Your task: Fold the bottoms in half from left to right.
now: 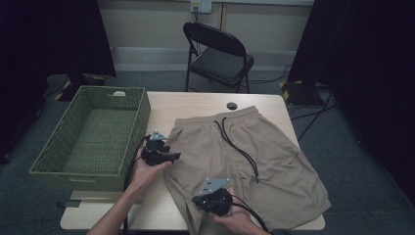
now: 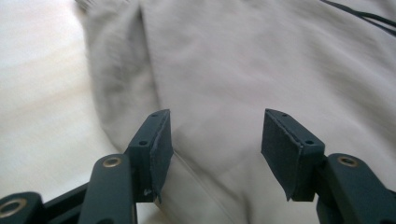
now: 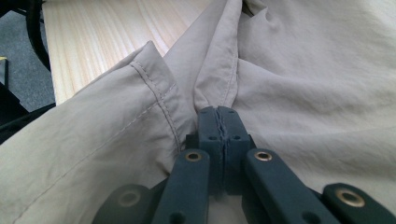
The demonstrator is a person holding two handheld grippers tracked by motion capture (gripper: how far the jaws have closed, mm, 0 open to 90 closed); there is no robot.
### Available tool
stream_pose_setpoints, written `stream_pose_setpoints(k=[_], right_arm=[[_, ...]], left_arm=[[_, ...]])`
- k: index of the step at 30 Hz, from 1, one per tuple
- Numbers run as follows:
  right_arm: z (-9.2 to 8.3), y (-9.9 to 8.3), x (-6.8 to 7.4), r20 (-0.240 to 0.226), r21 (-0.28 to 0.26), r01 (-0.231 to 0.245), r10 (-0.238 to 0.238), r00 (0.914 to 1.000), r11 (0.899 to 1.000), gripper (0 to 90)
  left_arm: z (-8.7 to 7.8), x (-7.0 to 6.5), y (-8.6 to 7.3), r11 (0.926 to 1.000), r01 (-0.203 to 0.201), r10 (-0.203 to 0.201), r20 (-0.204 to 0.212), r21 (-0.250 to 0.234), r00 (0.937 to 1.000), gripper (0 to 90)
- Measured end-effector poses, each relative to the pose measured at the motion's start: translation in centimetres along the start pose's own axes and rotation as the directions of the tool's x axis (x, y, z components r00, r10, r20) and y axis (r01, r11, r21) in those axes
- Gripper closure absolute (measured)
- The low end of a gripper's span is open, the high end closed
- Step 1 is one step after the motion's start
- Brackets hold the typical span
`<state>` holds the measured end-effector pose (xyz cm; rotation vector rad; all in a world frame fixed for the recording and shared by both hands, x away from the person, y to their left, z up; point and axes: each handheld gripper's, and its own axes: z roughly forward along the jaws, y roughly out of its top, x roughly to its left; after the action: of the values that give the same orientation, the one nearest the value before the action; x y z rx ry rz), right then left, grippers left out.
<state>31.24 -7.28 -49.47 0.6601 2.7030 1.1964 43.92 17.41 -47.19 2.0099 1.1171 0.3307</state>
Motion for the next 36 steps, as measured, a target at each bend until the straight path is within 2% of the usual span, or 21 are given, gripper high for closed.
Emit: stream_pose_setpoints(k=[1,2,3,4,5,6,9,10,13,15,17,18,19,20,21,23,29,32,34,35,36], right_arm=[[0.0,0.0,0.0,0.001,0.000,0.003,-0.003,1.0000,1.000,89.5],[0.0,0.0,0.0,0.001,-0.001,0.003,-0.003,1.0000,1.000,89.5],[0.0,0.0,0.0,0.000,-0.002,0.001,-0.001,1.0000,1.000,89.5],[0.0,0.0,0.0,0.000,-0.002,0.001,-0.001,1.0000,1.000,89.5],[0.0,-0.1,-0.1,-0.006,-0.006,0.000,0.000,1.0000,1.000,89.4],[0.0,-0.1,-0.1,-0.006,-0.006,0.000,0.000,1.0000,1.000,89.4],[0.0,-0.1,-0.1,-0.006,-0.008,0.002,-0.002,1.0000,1.000,89.5],[0.0,0.0,-0.1,-0.006,-0.008,0.002,-0.002,1.0000,1.000,89.4],[0.1,0.0,-0.1,-0.006,-0.008,0.004,-0.004,1.0000,1.000,89.5],[0.1,0.0,-0.1,-0.009,-0.009,0.002,-0.002,1.0000,1.000,89.4],[0.1,0.0,-0.1,-0.011,-0.009,0.003,-0.003,0.9999,1.000,89.5],[0.1,0.0,-0.1,-0.011,-0.009,0.003,-0.003,0.9999,1.000,89.5],[0.1,0.0,-0.2,-0.012,-0.010,0.006,-0.006,0.9999,1.000,89.4],[0.1,0.0,-0.2,-0.012,-0.009,0.003,-0.003,0.9999,1.000,89.5],[0.1,0.0,-0.1,-0.010,-0.010,0.007,-0.007,0.9999,1.000,89.4],[0.2,0.0,-0.1,-0.008,-0.012,0.008,-0.008,0.9999,1.000,89.5],[0.2,0.1,-0.1,-0.014,-0.010,0.011,-0.012,0.9998,1.000,89.4],[0.3,0.1,-0.1,-0.013,-0.010,0.012,-0.012,0.9998,1.000,89.5],[0.3,0.2,-0.1,-0.015,-0.009,0.012,-0.012,0.9998,1.000,89.5],[0.4,0.2,-0.1,-0.016,-0.010,0.009,-0.009,0.9998,1.000,89.4],[0.4,0.2,-0.1,-0.016,-0.010,0.009,-0.009,0.9998,1.000,89.4]], left_arm=[[0.2,0.3,0.0,0.9996,0.029,-0.029,0.011,-0.007,0.9995,40.7],[0.5,0.4,0.0,0.9994,0.034,-0.034,0.002,0.001,0.9994,38.5],[0.8,0.8,0.1,0.9996,0.016,-0.015,-0.022,0.024,0.9996,37.3],[0.8,0.8,0.1,0.9996,0.016,-0.015,-0.022,0.024,0.9996,36.0],[0.8,1.3,0.3,0.9992,0.039,-0.039,-0.038,0.000,0.9985,35.9],[0.8,1.3,0.3,0.9992,0.039,-0.039,-0.038,0.000,0.9985,35.3],[1.1,2.2,0.6,0.9961,0.080,-0.082,-0.067,-0.037,0.9943,35.7],[1.3,2.6,0.5,0.9972,0.073,-0.074,-0.075,-0.017,0.9944,35.3],[2.3,3.3,-0.2,0.9940,0.109,-0.108,-0.088,0.009,0.9903,35.3],[2.5,3.3,-0.2,0.9949,0.101,-0.100,-0.093,0.006,0.9906,36.5],[2.7,3.3,-0.1,0.9977,0.068,-0.068,-0.119,-0.001,0.9906,42.3],[2.7,3.3,-0.1,0.9977,0.068,-0.068,-0.119,-0.001,0.9906,44.4],[2.9,3.6,-0.1,0.9962,0.084,-0.086,-0.138,-0.022,0.9867,45.3],[2.9,3.6,-0.1,0.9962,0.084,-0.086,-0.138,-0.022,0.9867,45.6],[3.0,3.7,-0.2,0.9969,0.069,-0.073,-0.139,-0.039,0.9876,47.9],[3.1,3.6,-0.2,0.9980,0.054,-0.058,-0.139,-0.032,0.9886,50.5],[3.5,3.0,0.0,0.9987,0.033,-0.039,-0.168,-0.040,0.9850,60.6],[3.7,2.6,0.0,0.9991,0.019,-0.025,-0.150,-0.039,0.9883,66.3],[3.9,2.4,0.0,0.9988,0.020,-0.025,-0.113,-0.045,0.9933,82.7],[3.9,2.4,0.0,0.9981,0.036,-0.042,-0.110,-0.050,0.9931,87.0],[3.9,2.4,0.0,0.9981,0.036,-0.042,-0.110,-0.050,0.9931,88.6]])
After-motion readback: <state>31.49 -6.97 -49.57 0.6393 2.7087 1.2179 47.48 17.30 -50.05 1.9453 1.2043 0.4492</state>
